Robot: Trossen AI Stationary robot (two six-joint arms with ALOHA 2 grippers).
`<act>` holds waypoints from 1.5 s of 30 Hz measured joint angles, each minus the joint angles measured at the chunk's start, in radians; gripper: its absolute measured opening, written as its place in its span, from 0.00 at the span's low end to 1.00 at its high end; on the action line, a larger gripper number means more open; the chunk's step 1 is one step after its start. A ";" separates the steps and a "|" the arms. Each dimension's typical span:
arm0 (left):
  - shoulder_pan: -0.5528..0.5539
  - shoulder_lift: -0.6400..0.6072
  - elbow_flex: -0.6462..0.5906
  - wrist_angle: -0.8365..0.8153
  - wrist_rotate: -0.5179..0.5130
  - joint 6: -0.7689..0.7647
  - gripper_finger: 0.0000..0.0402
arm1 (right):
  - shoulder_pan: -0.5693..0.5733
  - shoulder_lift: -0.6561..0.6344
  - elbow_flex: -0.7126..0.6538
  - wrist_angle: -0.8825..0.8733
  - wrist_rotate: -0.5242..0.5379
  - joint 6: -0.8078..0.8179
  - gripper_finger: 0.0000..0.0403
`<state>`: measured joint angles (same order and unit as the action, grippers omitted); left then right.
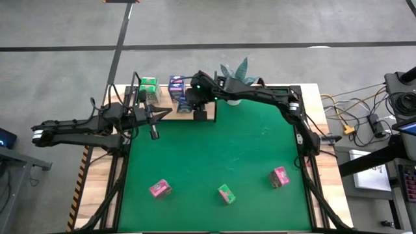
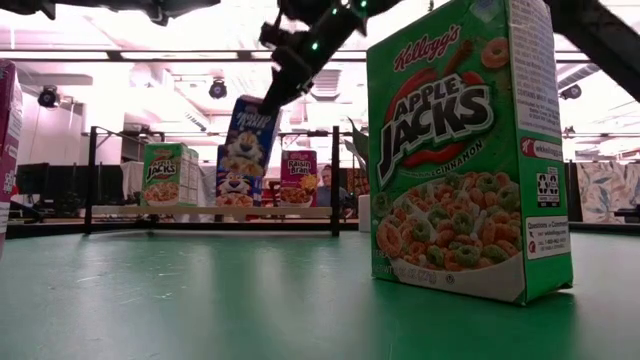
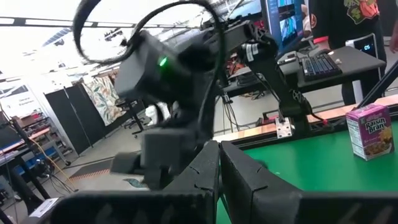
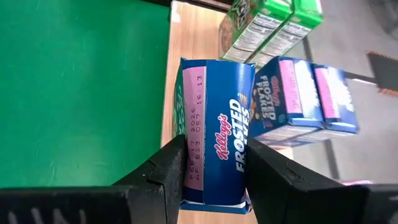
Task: Stack cereal on shelf
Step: Put the blue cereal box on the shelf aligned with the other blue cereal boxes
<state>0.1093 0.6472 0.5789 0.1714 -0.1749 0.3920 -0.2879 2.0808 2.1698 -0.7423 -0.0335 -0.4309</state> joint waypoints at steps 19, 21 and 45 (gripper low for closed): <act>-0.001 0.008 0.000 0.000 0.000 0.008 0.00 | -0.042 0.108 0.040 0.009 -0.027 -0.004 0.37; -0.001 0.008 0.000 0.000 0.000 0.009 0.00 | -0.043 0.113 0.040 0.019 -0.028 -0.002 0.41; 0.000 0.031 0.000 -0.010 0.000 0.021 0.00 | -0.044 0.105 0.162 -0.165 -0.016 0.004 0.54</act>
<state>0.1093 0.6786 0.5789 0.1619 -0.1753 0.4130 -0.3317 2.1862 2.3314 -0.9074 -0.0494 -0.4271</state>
